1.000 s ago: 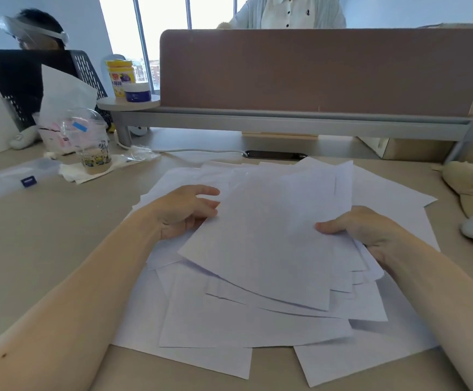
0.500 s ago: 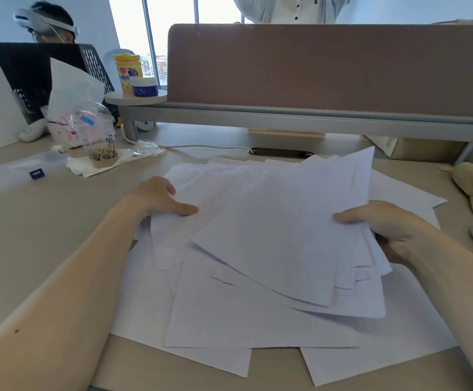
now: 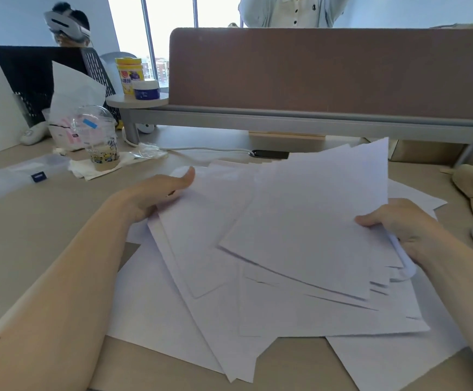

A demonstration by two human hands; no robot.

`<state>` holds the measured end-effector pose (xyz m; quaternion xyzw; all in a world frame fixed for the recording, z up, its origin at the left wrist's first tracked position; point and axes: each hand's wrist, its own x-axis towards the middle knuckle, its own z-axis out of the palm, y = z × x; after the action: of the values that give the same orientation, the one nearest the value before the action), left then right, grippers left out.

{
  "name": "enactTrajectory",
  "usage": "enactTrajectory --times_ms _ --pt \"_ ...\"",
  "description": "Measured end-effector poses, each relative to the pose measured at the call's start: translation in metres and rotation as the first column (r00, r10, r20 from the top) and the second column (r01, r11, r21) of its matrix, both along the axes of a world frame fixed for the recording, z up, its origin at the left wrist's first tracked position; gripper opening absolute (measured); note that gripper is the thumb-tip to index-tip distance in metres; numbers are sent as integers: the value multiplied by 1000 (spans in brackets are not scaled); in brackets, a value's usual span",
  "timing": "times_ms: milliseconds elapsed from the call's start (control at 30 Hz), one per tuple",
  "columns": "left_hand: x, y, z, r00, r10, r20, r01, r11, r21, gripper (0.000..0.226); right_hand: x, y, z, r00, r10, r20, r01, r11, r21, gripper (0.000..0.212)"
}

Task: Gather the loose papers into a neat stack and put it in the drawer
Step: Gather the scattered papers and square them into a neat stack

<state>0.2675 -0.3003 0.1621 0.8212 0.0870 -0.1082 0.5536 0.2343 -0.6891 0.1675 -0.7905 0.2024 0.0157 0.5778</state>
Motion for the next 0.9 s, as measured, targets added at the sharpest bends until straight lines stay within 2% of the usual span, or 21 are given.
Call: enactTrajectory --times_ms 33,100,167,233,300,367,467,533,600,633,667,733,767,833,900 --pt "1 4 0 1000 -2 21 1 999 39 77 1 -6 -1 1000 -24 -13 24 1000 -6 14" --pt "1 7 0 998 -12 67 -1 982 188 51 4 -13 -2 998 -63 -27 62 998 -18 15" --pt "2 2 0 987 36 155 -84 946 312 23 4 -15 -3 996 -86 -30 86 996 -11 11" --pt "2 -4 0 950 105 294 -204 921 331 9 4 -16 -3 995 -97 -27 97 995 -8 10" --pt "3 -6 0 906 173 386 -301 905 300 8 4 -17 -5 994 -113 -7 113 994 -5 10" --pt "4 -6 -3 907 185 378 -317 891 324 10 4 -19 -6 992 -127 13 127 992 -15 9" --pt "-1 -7 -7 933 63 354 -253 814 522 7 3 -19 -9 993 -117 15 118 990 -72 6" --pt "-6 -6 -7 884 1 468 -310 750 585 8 2 -18 -10 995 -97 4 97 990 -100 13" --pt "-10 -1 -3 811 0 584 -406 720 563 10 1 -17 -10 997 -77 15 78 991 -110 14" --pt "-11 3 0 816 10 577 -405 723 560 11 1 -16 -9 997 -68 18 70 991 -112 14" --pt "-12 6 4 864 26 503 -353 743 568 13 0 -16 -9 998 -60 21 62 992 -111 14" --pt "-20 12 15 975 26 219 -133 859 494 25 -1 -14 -7 999 -46 30 49 992 -114 13" --pt "-26 16 21 998 -4 68 -21 929 368 27 -2 -12 -7 999 -39 34 43 993 -108 12" --pt "-40 29 31 992 -95 -88 108 982 154 26 -4 -10 -6 999 -22 46 26 995 -98 12" --pt "-51 43 36 965 -210 -159 231 965 122 55 -6 -7 -6 999 -7 54 12 996 -93 12"
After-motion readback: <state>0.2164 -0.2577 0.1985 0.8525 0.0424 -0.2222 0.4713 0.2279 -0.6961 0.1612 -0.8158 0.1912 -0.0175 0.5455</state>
